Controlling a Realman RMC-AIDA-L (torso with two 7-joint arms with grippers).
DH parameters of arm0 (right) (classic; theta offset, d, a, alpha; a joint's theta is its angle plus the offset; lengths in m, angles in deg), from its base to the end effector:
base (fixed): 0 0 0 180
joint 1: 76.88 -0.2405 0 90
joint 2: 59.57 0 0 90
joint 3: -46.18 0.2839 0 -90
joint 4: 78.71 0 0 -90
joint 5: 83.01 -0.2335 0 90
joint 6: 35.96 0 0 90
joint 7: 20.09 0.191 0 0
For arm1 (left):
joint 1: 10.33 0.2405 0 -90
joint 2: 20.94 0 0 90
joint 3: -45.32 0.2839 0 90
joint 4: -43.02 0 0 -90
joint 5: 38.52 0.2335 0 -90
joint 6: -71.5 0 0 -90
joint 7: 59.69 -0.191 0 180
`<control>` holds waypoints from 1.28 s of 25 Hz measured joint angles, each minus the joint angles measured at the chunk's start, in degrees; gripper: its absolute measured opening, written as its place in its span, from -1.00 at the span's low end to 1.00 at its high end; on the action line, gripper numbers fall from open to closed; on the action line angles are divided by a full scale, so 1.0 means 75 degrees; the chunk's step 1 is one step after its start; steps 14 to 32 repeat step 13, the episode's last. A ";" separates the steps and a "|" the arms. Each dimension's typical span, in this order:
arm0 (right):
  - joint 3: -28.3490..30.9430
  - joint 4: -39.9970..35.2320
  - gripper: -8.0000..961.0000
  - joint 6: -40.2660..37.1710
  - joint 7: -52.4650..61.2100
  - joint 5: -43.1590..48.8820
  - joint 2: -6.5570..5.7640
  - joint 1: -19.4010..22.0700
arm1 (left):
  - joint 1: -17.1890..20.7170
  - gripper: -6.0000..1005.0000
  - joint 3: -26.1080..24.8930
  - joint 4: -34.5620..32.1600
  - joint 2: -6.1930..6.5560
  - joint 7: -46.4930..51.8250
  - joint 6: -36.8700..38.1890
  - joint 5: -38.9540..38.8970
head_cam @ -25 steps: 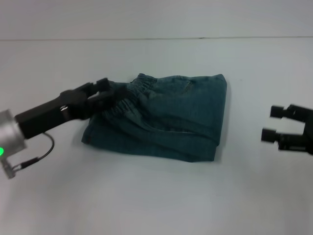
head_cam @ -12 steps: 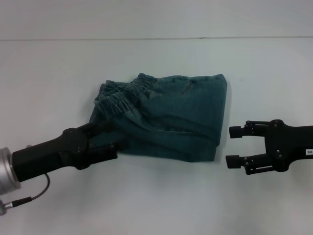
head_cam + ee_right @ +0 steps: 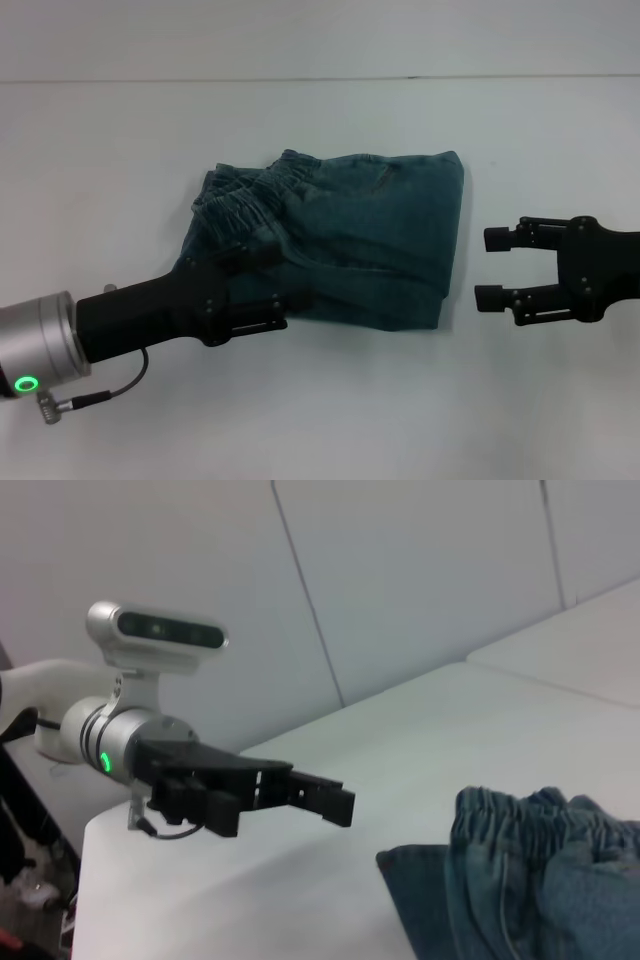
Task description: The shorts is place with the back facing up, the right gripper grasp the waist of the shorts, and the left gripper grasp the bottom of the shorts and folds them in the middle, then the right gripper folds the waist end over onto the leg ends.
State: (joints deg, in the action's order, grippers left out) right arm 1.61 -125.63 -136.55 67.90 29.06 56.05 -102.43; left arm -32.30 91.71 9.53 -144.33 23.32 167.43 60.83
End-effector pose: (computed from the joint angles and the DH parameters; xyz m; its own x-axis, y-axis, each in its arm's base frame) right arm 0.2796 0.3463 -0.0111 0.8007 -0.3828 -0.4608 -0.4438 -0.8957 -0.0272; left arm -0.2609 0.3167 -0.0834 0.5299 0.4838 0.6965 0.5686 -0.8120 0.1314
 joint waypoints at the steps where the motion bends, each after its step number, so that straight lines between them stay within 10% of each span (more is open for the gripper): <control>1: 0.0048 0.0000 0.92 -0.0001 0.0009 0.0011 0.0004 0.0013 | -0.0030 0.83 0.0001 0.0018 -0.0007 -0.0028 -0.0006 0.0000; 32: 0.0220 -0.0002 0.93 -0.0023 -0.0008 0.0022 0.0014 0.0158 | -0.0219 0.83 0.0014 0.0135 -0.0036 -0.0069 0.0050 -0.0002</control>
